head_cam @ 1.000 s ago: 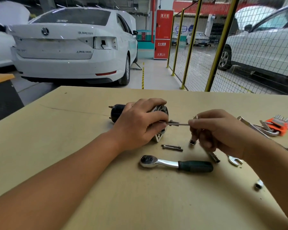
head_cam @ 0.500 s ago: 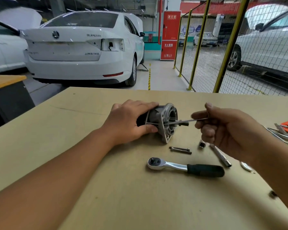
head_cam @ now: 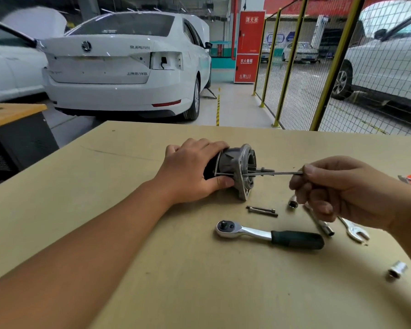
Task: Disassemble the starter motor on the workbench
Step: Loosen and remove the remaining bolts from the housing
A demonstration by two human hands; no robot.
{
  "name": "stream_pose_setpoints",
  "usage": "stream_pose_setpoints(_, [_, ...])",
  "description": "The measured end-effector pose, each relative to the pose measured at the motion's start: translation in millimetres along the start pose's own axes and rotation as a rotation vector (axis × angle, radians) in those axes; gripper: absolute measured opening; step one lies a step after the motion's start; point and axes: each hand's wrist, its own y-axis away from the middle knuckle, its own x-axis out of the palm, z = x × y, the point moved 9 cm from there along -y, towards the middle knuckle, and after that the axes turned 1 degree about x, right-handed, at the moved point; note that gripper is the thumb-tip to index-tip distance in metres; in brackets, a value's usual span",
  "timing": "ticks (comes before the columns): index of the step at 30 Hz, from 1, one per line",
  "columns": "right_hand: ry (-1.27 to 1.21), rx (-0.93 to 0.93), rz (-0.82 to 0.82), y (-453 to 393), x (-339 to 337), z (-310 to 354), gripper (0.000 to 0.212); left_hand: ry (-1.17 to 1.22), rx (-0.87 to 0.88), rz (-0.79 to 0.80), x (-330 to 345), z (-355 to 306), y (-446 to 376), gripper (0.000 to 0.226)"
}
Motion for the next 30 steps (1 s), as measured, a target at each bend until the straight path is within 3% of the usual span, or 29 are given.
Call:
stream_pose_setpoints(3, [0.28,-0.062,-0.091,2,-13,6,0.032,0.008,0.001,-0.011,-1,0,1,0.081])
stream_pose_setpoints(6, [0.817,-0.169,-0.238,3,-14,17,0.011,0.009,0.008,-0.009,0,1,0,0.08])
stream_pose_setpoints(8, [1.058,-0.268,-0.396,2,-16,25,0.016,-0.004,0.014,-0.008,0,1,0,0.082])
stream_pose_setpoints(10, [1.143,-0.395,-0.489,4,-10,33,0.016,-0.009,0.011,-0.009,0,1,0,0.082])
stream_pose_setpoints(12, [1.041,-0.417,-0.531,4,-15,33,0.015,-0.018,0.009,-0.015,0,1,0,0.082])
stream_pose_setpoints(15, [0.416,-0.158,-0.479,-3,-29,9,0.012,-0.011,0.009,-0.027,-1,-1,0,0.08])
stream_pose_setpoints(16, [0.271,-0.078,-0.46,-5,-30,-1,0.021,-0.006,0.013,-0.032,-1,-1,0,0.079])
stream_pose_setpoints(18, [0.122,-0.004,-0.47,-7,-29,-13,0.033,0.004,0.019,-0.037,-1,-1,0,0.079])
stream_pose_setpoints(21, [0.007,-0.014,-0.497,-9,-27,-15,0.018,0.027,0.031,-0.044,-2,-1,0,0.078])
stream_pose_setpoints(23, [0.071,-0.087,-0.526,-6,-27,-7,0.01,0.045,0.04,-0.046,-2,-2,-1,0.077])
stream_pose_setpoints(27, [0.548,-0.419,-0.656,10,-17,29,0.029,0.067,0.044,-0.047,-2,-3,0,0.077])
stream_pose_setpoints(29, [0.703,-0.47,-0.7,13,-12,35,0.038,0.07,0.043,-0.048,-2,-3,-1,0.077])
stream_pose_setpoints(30, [0.711,-0.451,-0.706,12,-12,34,0.03,0.074,0.04,-0.046,-1,-2,-1,0.077])
